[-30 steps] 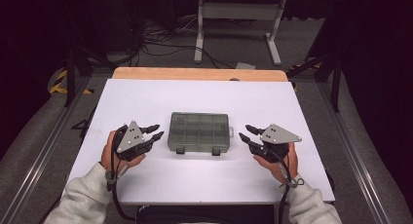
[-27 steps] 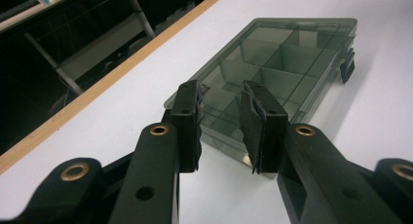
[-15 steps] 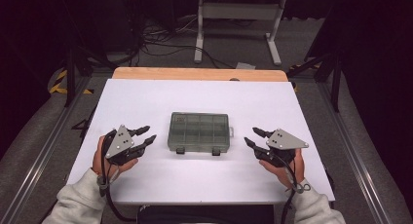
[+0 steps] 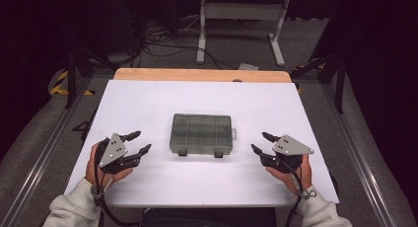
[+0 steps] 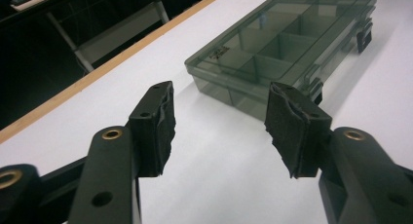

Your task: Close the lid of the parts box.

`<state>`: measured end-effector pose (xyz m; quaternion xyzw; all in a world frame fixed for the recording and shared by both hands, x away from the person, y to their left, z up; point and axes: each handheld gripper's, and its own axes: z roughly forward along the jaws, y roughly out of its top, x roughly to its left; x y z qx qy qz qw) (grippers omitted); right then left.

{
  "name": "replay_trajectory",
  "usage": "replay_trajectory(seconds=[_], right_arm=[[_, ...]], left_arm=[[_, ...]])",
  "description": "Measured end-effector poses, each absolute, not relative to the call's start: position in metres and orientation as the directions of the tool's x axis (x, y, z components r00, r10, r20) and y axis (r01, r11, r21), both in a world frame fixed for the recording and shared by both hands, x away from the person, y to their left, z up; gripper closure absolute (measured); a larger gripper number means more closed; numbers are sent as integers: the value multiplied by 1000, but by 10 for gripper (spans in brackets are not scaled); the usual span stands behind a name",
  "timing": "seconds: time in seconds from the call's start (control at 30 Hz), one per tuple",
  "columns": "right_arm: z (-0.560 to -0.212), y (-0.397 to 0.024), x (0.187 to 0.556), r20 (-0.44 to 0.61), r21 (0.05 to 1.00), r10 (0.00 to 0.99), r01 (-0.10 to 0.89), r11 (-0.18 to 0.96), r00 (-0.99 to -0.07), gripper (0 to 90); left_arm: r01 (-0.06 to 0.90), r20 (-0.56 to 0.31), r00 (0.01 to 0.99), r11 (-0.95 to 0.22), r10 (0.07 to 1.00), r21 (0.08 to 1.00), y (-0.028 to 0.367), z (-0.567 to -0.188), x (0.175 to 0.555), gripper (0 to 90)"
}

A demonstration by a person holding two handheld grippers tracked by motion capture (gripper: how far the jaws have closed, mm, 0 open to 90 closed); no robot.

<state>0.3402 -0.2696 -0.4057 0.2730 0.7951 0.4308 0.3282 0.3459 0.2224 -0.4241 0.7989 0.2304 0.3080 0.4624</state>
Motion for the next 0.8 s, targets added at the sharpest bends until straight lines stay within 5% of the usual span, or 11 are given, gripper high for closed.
replay_trajectory(seconds=[0.8], right_arm=[[-428,-294,334,-273,861,760,202,466,-590,200]], left_arm=[[181,181,686,-406,705,896,249,-447,340,93]])
